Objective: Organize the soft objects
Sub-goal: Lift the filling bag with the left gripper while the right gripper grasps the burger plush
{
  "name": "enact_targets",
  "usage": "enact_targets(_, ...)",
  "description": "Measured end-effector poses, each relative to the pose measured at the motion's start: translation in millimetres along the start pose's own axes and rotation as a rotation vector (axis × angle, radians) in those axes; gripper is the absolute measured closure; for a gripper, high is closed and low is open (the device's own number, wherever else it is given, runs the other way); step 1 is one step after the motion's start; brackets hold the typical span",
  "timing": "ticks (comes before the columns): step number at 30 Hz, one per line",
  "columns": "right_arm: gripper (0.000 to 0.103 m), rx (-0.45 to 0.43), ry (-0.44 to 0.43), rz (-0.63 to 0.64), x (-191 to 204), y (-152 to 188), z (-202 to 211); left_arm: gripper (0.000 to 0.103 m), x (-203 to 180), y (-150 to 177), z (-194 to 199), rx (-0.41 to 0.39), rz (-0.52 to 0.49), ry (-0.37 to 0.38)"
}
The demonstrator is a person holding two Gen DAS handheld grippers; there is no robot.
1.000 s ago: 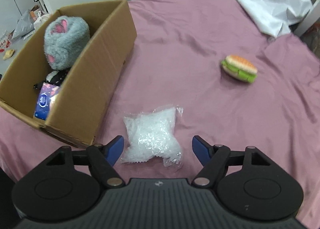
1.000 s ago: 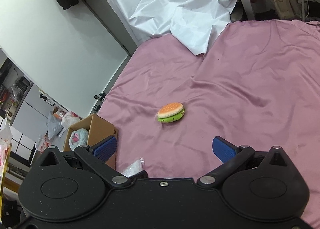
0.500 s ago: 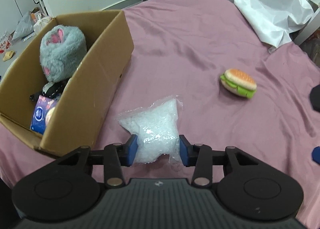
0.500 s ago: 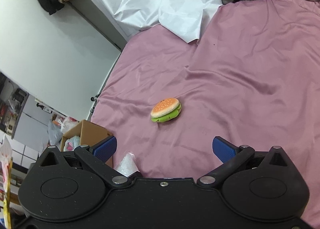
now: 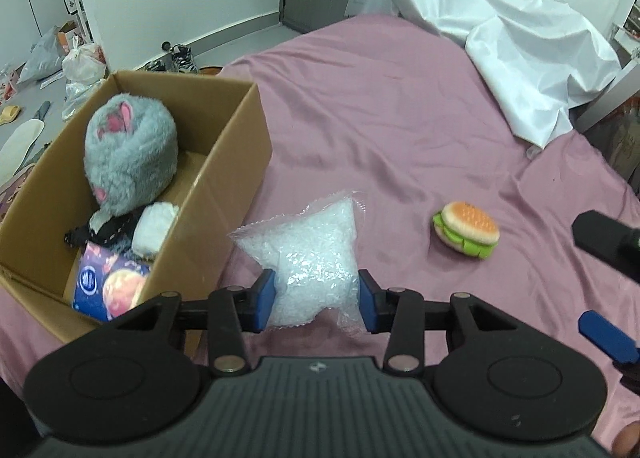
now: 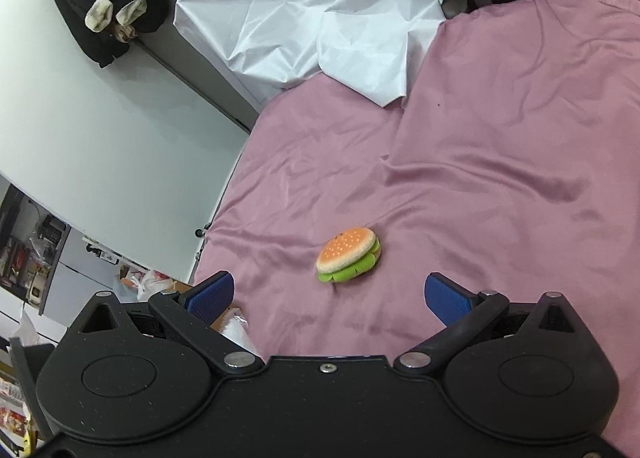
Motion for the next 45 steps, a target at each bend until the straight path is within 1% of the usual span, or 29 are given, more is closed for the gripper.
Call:
enact_targets(6, 0.001, -0.015, -0.006, -0.053, -6, -5, -12, 0.061, 2, -12, 6, -0.026, -0.005, 0.019)
enact_targets(7, 0.007, -0.017, -0.006, -0.064, -7, -6, -14, 0.061, 2, -15, 7, -0.029, -0.005, 0.02)
enact_targets(8, 0.019, -0.015, -0.011, -0.08, -9, -7, -18, 0.061, 3, -17, 7, -0.032, -0.003, 0.024)
enact_targets(10, 0.027, 0.01, -0.036, -0.12, -13, -9, -27, 0.061, 3, -21, 7, -0.035, -0.004, 0.031)
enact_targets(12, 0.027, 0.013, -0.051, -0.148, -14, -9, -33, 0.061, 3, -24, 7, -0.038, -0.005, 0.037)
enact_targets(17, 0.027, 0.034, -0.068, -0.163, -13, -11, -46, 0.061, 2, -31, 0, -0.036, -0.01, 0.044)
enact_targets(20, 0.027, 0.043, -0.031, -0.177, -17, -10, -57, 0.061, 0, -33, -6, -0.028, -0.01, 0.055)
enact_targets(25, 0.027, 0.066, 0.007, -0.254, -33, -9, -81, 0.061, -1, -35, -19, 0.002, -0.003, 0.065)
enact_targets(29, 0.027, 0.028, 0.003, -0.273, -36, -15, -89, 0.061, -3, -34, -29, 0.021, -0.012, 0.059)
enact_targets(30, 0.029, 0.02, 0.002, -0.276, -36, -17, -91, 0.061, -3, -34, -30, 0.023, -0.012, 0.06)
enact_targets(31, 0.035, 0.017, 0.005, -0.275, -37, -18, -93, 0.061, -4, -34, -31, 0.024, -0.012, 0.059)
enact_targets(32, 0.049, 0.018, 0.018, -0.268, -37, -18, -96, 0.061, -4, -34, -31, 0.024, -0.013, 0.057)
enact_targets(33, 0.057, 0.022, 0.038, -0.259, -39, -17, -97, 0.061, -5, -34, -32, 0.023, -0.013, 0.057)
enact_targets(34, 0.074, 0.029, 0.059, -0.25, -40, -17, -97, 0.061, -5, -35, -32, 0.023, -0.013, 0.056)
enact_targets(36, 0.078, 0.05, 0.063, -0.262, -44, -15, -97, 0.061, -6, -35, -31, 0.022, -0.015, 0.053)
enact_targets(37, 0.081, 0.046, 0.063, -0.261, -43, -16, -94, 0.061, -6, -35, -31, 0.022, -0.015, 0.051)
enact_targets(40, 0.085, 0.051, 0.086, -0.223, -38, -14, -88, 0.061, -7, -34, -28, 0.015, -0.016, 0.049)
enact_targets(45, 0.087, 0.057, 0.107, -0.208, -34, -7, -73, 0.061, -5, -32, -13, -0.002, -0.009, 0.055)
Point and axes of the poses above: each gripper's, at about its wrist camera, not at the fingertips, and z roughly against the way its jaws point, x to its left, y to its underside, the point moved 6 cm from there along -z, roughly the way its jaws point, and after that the axes turned 8 degrees about x, right-handed, at the moved point
